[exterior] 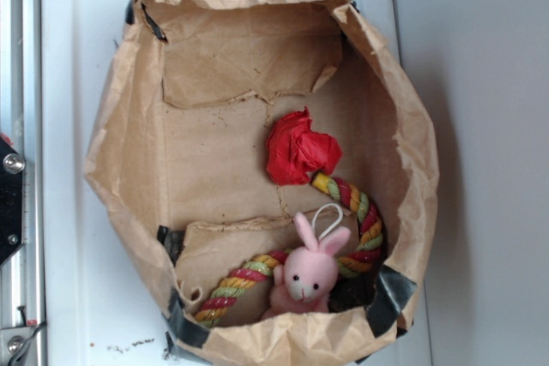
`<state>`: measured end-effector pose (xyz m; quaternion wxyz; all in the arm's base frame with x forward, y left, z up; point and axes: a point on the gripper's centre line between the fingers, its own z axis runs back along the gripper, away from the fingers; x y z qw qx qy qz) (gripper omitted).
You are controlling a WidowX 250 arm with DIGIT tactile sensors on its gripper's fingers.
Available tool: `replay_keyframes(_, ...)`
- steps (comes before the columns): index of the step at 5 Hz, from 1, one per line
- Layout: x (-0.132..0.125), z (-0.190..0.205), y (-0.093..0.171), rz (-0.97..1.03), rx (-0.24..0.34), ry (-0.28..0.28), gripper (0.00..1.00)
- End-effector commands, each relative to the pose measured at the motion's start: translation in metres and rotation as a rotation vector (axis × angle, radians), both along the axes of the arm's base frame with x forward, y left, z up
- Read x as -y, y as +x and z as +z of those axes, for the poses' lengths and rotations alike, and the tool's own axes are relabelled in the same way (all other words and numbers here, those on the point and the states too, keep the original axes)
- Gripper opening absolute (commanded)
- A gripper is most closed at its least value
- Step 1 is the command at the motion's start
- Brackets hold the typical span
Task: Grab the red paper.
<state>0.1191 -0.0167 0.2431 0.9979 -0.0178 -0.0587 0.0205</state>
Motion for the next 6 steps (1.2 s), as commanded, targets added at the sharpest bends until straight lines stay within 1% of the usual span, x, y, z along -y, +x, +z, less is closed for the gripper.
replay_keyframes(1, 0.0, 0.0, 0.0, 0.0, 0.0, 0.0, 1.0)
replay_keyframes(2, -0.013, -0.01, 0.034, 0.06, 0.016, 0.018, 1.0)
replay_keyframes(3, -0.029, -0.035, 0.084, 0.095, 0.025, 0.044, 1.0)
replay_keyframes(4, -0.025, -0.031, 0.097, 0.11, 0.044, 0.077, 1.0)
replay_keyframes(5, -0.05, -0.058, 0.139, 0.085, 0.103, 0.066, 1.0)
replay_keyframes(6, -0.054, -0.073, 0.154, 0.065, 0.155, 0.072, 1.0)
